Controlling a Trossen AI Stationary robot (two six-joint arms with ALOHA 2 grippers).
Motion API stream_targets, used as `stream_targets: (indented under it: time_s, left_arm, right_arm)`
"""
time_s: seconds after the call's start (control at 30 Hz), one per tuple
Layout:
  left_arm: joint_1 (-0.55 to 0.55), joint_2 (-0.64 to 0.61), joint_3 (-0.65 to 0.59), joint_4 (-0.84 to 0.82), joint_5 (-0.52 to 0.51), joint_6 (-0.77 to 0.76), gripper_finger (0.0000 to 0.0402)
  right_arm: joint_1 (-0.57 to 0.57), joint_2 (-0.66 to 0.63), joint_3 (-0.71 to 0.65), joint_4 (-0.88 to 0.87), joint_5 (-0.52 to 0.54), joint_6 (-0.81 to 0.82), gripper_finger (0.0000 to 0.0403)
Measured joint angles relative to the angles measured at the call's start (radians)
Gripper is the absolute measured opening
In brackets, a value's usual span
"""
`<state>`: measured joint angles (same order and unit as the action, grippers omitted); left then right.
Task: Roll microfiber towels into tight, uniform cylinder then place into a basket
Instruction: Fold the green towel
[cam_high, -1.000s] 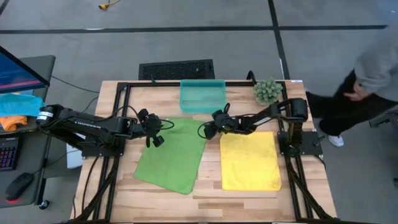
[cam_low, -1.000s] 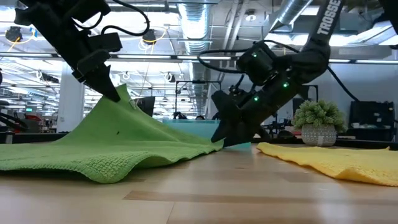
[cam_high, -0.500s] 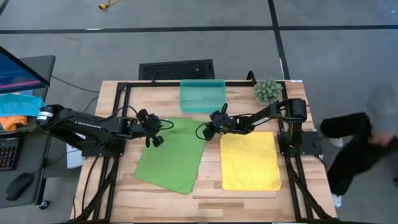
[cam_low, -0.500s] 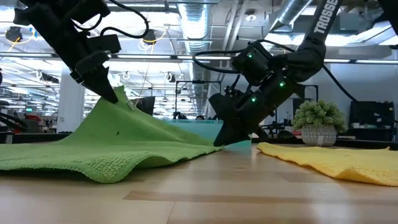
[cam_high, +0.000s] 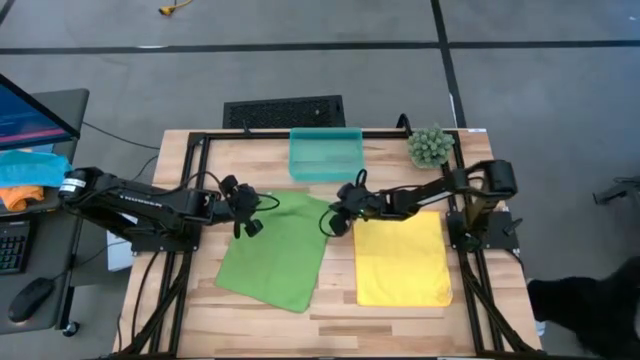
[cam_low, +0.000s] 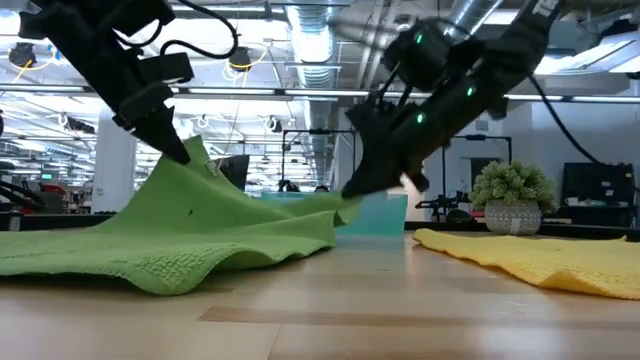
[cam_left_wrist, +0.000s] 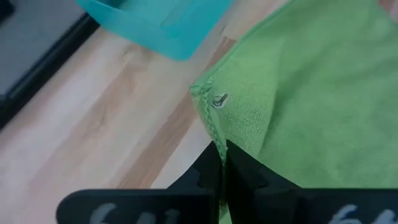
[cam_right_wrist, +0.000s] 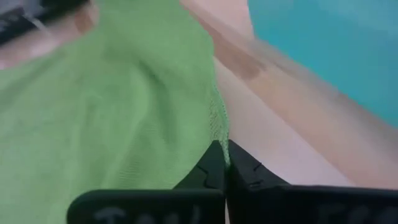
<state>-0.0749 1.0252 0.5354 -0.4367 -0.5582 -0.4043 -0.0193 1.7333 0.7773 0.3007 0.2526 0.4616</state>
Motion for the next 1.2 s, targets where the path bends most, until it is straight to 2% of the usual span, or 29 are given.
stream_targets:
  time_s: [0.2, 0.4, 0.47, 0.6, 0.73, 0.83, 1.03, 1.2]
  left_arm:
    - [-0.031, 0.0, 0.013, 0.0, -0.1, 0.004, 0.0]
    - [-0.1, 0.0, 0.061, 0.002, -0.102, -0.015, 0.0]
    - [-0.124, 0.0, 0.076, 0.002, -0.101, -0.071, 0.0]
    - [-0.161, 0.0, 0.098, 0.002, -0.094, -0.291, 0.0]
    - [-0.185, 0.004, 0.099, 0.016, -0.11, -0.349, 0.0]
    - [-0.178, 0.005, 0.099, 0.027, -0.155, -0.285, 0.0]
    - [-0.12, 0.005, 0.099, 0.033, -0.322, 0.006, 0.0]
    - [-0.072, 0.005, 0.099, 0.006, -0.308, 0.105, 0.0]
  right_arm:
    - [0.042, -0.085, 0.001, -0.096, 0.116, -0.032, 0.0005]
    - [0.067, -0.147, 0.001, -0.214, 0.2, -0.052, 0.0012]
    - [0.069, -0.16, 0.001, -0.241, 0.228, -0.053, 0.0011]
    - [0.079, -0.178, 0.001, -0.306, 0.295, -0.054, 0.0005]
    - [0.076, -0.178, 0.001, -0.349, 0.362, -0.054, 0.001]
    - [0.064, -0.178, 0.001, -0.349, 0.403, -0.072, 0.0009]
    - [0.078, -0.178, 0.002, -0.273, 0.41, -0.141, 0.0004]
    - [0.136, -0.178, 0.002, -0.188, 0.409, -0.234, 0.0011]
